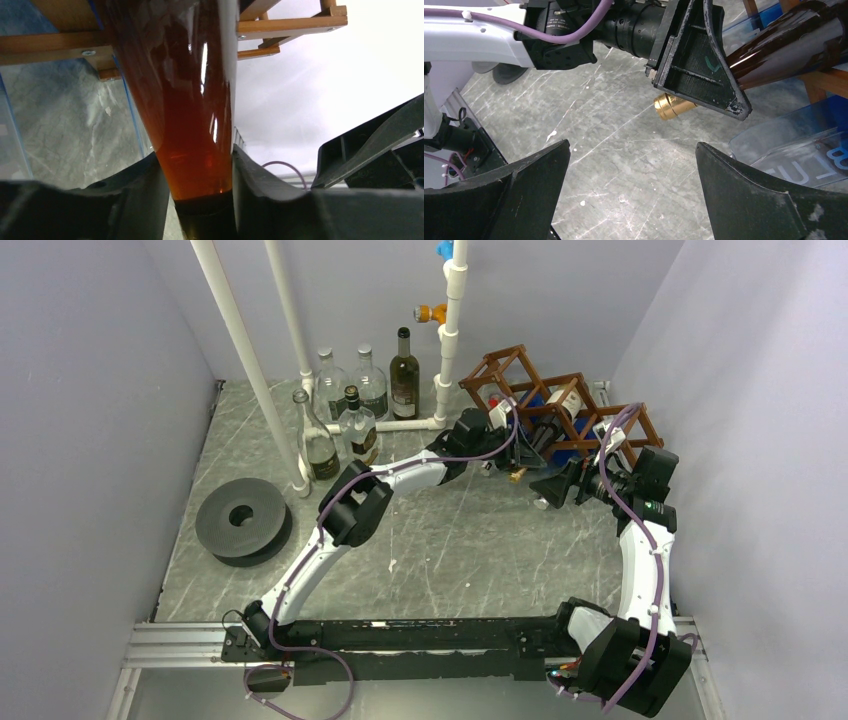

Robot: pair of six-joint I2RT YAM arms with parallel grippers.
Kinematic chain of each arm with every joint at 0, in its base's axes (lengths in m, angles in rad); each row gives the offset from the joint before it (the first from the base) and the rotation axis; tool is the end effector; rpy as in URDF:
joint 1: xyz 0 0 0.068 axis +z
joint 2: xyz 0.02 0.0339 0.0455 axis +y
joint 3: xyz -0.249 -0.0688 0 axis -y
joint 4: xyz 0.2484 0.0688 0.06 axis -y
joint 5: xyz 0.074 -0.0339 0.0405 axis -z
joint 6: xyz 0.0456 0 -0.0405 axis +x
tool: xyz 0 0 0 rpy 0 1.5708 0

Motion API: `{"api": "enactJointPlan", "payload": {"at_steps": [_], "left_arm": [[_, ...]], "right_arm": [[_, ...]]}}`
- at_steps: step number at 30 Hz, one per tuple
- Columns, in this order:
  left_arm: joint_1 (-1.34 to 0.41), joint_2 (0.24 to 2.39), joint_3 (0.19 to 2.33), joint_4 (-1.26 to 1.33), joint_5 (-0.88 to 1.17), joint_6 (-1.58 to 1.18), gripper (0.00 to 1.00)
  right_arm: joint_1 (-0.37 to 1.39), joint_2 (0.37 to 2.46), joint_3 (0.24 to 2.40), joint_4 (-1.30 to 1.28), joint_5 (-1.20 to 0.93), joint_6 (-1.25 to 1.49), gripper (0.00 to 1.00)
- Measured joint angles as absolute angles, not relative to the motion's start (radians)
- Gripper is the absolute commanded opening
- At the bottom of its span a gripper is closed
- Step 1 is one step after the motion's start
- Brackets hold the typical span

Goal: Take the wine bottle off the wine rack
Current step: Pick up the wine bottle from the wine rack.

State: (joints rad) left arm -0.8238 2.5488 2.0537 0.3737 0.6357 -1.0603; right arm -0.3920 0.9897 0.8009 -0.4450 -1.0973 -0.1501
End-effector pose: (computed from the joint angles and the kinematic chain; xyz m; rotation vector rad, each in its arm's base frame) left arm 0.3766 -0.4465 0.1740 0.3440 2.0635 -1.8269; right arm 0.2141 -0.0446 0.2778 -0.3439 1.8999 0.8364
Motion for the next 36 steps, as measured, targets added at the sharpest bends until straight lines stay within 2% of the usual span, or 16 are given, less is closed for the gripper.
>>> {"api": "enactJointPlan", "payload": {"at_steps": [6, 19, 36], "left_arm": [[-0.817, 2.551, 2.055, 0.337, 0.631, -1.097, 0.0], [-0.818, 2.546, 2.039, 0.364, 0.632, -1.079, 0.0], [-0.82, 2.37, 1.757, 0.441, 0.641, -1.06, 0.0]], "right_arm": [[-0.392, 0.99, 0.801, -0.447, -1.097, -0.154, 1.0], [-0.392, 0.989, 0.801, -0.448, -1.083, -0.16, 1.0], [-0.392, 0.986, 0.803, -0.463, -1.084, -0.169, 1.0]]}}
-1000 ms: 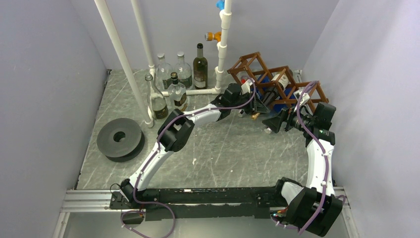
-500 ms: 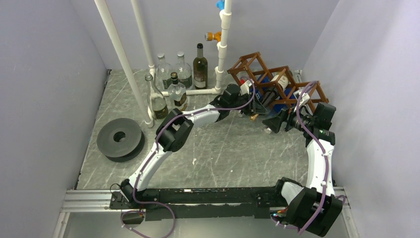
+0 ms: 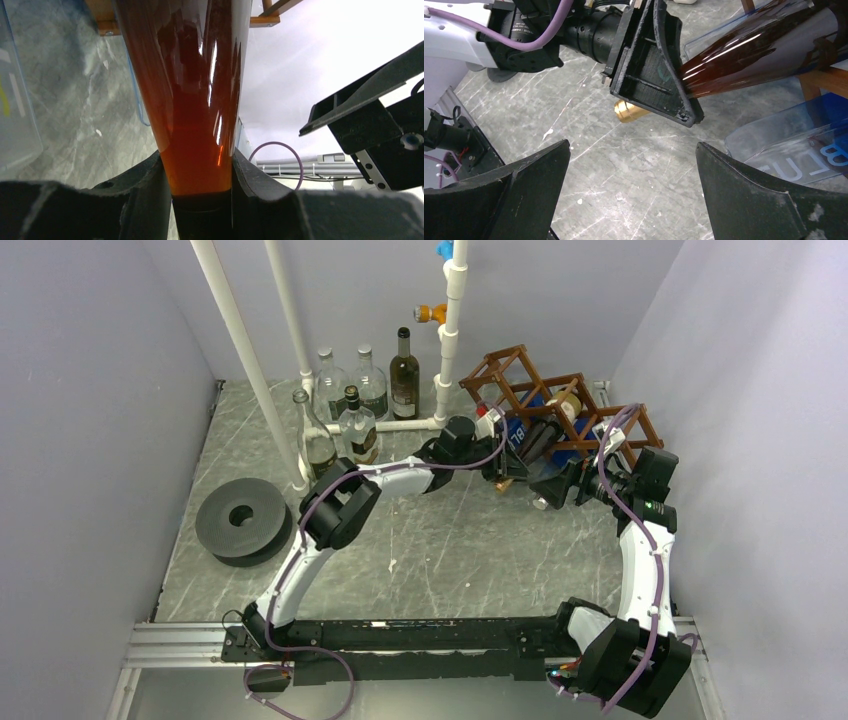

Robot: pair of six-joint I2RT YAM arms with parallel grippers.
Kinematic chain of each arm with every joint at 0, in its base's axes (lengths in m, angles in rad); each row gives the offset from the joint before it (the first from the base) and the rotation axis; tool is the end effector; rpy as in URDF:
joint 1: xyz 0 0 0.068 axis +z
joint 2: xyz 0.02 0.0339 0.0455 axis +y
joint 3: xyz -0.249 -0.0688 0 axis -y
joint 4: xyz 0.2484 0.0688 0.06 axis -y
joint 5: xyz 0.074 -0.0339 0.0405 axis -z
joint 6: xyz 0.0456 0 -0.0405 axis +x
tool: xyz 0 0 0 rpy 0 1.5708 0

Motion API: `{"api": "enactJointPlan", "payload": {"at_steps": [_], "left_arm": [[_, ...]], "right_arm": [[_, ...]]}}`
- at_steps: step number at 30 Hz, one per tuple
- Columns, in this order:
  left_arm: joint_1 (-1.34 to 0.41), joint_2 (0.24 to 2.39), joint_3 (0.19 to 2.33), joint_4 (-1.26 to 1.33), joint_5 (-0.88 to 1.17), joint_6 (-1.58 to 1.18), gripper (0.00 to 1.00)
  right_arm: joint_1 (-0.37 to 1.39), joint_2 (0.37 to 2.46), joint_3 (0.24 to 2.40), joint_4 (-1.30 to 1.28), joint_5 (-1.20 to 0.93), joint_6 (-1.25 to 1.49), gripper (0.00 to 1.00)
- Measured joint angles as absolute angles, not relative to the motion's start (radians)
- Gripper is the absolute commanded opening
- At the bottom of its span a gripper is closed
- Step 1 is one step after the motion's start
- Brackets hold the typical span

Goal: Take the wine bottle off the wine rack
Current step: Pick up the wine bottle from the wine rack.

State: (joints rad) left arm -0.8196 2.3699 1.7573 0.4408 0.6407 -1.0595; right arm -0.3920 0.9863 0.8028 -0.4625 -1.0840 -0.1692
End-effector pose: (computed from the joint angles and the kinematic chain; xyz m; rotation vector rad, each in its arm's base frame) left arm 0.3521 -0.4170 0.1745 0.3257 2.1221 -1.8096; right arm 0.2131 -0.0445 0.2774 -0.3477 1.9087 0.8187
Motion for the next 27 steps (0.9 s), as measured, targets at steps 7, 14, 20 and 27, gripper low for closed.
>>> {"api": "enactJointPlan", "payload": {"at_steps": [7, 14, 20, 27], "left_arm": [[-0.818, 2.307, 1.64, 0.495, 0.662, -1.055, 0.0], [-0.814, 2.247, 1.536, 0.532, 0.674, -1.053, 0.0], [-0.812, 2.214, 1.479, 0.554, 0.685, -1.054, 0.0], [-0.81, 2.168, 1.411, 0.569, 0.691, -1.058, 0.0]], "right_arm": [[-0.392, 0.986, 0.803, -0.463, -1.085, -0.175, 1.0], [-0.392, 0.981, 0.803, -0.463, -1.089, -0.176, 1.0], [-0.392, 0.981, 0.803, -0.463, -1.103, -0.177, 1.0], [-0.392, 0.981, 0.803, -0.469, -1.111, -0.183, 1.0]]}}
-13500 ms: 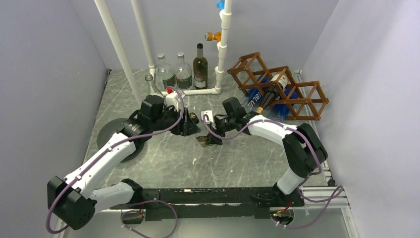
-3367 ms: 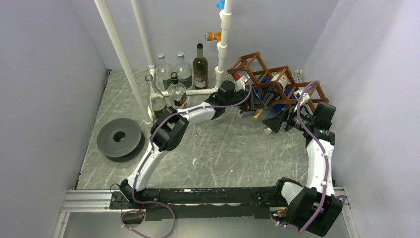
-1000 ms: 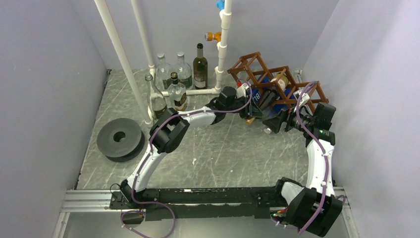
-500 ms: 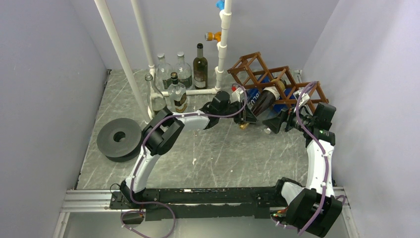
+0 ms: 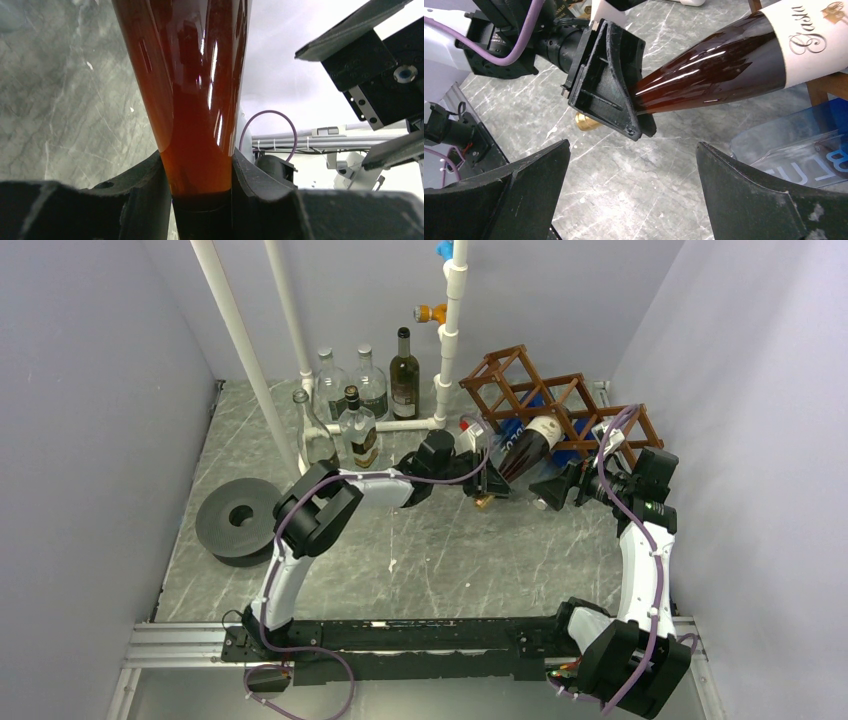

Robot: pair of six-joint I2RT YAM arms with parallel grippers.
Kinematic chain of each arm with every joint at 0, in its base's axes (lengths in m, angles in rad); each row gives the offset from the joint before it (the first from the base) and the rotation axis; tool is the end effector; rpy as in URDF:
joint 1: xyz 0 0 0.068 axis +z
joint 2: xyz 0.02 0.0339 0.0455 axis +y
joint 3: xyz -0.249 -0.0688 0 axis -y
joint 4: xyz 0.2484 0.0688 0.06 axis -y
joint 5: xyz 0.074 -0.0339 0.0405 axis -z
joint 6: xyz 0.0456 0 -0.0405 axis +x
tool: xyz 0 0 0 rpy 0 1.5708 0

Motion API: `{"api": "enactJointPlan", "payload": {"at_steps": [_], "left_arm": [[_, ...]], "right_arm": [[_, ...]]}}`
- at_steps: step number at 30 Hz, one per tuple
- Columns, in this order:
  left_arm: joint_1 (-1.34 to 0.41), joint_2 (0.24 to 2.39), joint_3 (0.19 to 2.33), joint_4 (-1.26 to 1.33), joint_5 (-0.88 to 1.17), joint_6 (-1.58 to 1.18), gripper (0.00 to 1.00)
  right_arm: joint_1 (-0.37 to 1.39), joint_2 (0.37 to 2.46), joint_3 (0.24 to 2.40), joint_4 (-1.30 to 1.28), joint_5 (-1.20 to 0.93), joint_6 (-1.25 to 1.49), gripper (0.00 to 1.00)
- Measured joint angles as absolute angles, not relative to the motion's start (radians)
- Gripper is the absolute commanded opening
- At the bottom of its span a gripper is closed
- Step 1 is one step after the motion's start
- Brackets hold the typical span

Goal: Take the wine bottle off the wine rack
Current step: Pick up the wine bottle from the wine rack.

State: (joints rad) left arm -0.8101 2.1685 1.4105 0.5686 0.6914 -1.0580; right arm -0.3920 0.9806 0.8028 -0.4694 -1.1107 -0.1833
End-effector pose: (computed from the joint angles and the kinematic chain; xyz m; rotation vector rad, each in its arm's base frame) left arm 0.3160 -0.3742 0.1716 0.3586 2.1485 -1.8344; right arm 0.2113 -0.0431 0.2787 -0.3739 1.8914 0.8360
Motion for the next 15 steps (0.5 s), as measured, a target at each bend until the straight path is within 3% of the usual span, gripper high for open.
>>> {"api": "enactJointPlan", "payload": {"at_steps": [15], "left_arm": [[-0.809, 2.08, 1.263, 0.627, 0.696, -1.065, 0.0]], "right_arm": [[-0.392, 0.981, 0.803, -0.47, -1.131, -0.191, 1.0]]}}
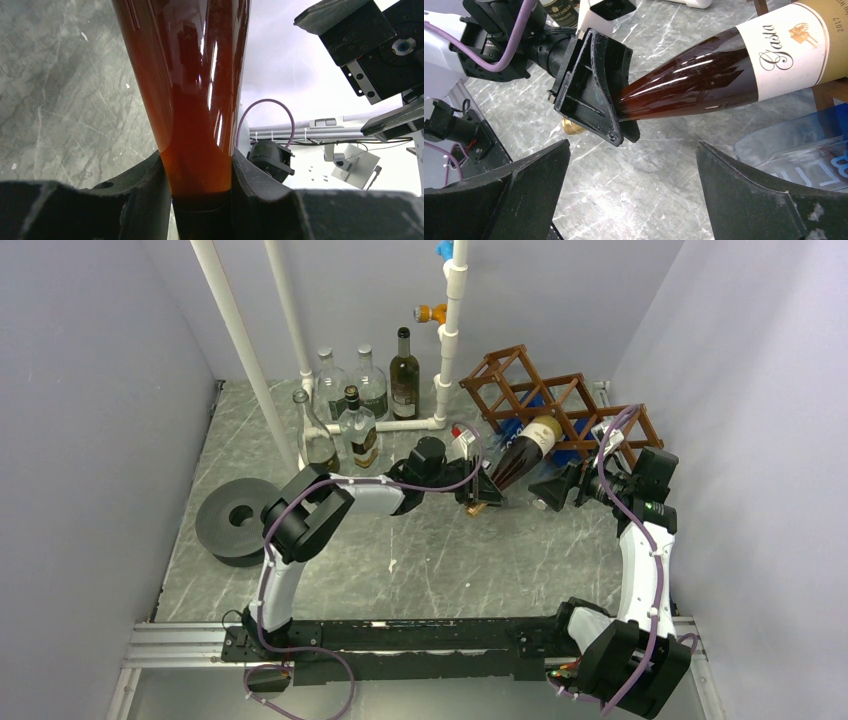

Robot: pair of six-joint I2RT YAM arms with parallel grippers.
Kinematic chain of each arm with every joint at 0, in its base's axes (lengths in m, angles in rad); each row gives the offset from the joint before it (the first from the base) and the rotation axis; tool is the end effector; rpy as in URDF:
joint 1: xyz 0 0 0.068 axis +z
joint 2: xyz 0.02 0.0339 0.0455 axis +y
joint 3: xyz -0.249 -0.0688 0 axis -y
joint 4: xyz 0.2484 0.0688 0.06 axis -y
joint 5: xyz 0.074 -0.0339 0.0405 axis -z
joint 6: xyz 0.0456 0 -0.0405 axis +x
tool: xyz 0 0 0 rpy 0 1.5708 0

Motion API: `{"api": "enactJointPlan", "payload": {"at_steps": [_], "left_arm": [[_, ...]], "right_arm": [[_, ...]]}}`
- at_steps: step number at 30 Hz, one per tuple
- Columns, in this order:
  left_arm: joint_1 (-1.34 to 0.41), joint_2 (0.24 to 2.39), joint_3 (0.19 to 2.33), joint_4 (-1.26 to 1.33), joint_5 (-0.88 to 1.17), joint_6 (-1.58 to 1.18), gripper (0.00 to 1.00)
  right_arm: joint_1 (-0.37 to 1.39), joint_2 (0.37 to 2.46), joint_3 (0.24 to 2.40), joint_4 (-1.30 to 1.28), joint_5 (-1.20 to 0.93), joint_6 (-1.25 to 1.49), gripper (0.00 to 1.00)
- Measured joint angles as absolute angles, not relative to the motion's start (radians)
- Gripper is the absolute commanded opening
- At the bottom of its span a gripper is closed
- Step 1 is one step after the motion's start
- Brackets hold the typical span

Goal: Take the wine bottle off the wine rack
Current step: Pick up the wine bottle from the wine rack.

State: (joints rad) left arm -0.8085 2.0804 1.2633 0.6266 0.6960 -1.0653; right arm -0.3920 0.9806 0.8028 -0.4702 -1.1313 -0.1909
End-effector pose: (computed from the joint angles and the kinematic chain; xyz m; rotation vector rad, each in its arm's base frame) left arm 0.2981 -0.3545 0.1702 0.3534 2.1543 -1.8405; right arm 0.2108 -0.0425 0.2791 -0.3910 1.8786 0.8513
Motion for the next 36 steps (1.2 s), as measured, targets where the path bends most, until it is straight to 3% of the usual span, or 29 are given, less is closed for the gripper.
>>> {"api": "enactJointPlan", "payload": {"at_steps": [36], "left_arm": [[-0.807, 1.974, 1.111, 0.69, 0.713, -1.148, 0.0]], "right_arm": [[-0.399, 0.981, 0.803, -0.47, -1.163, -0.192, 1.0]]}}
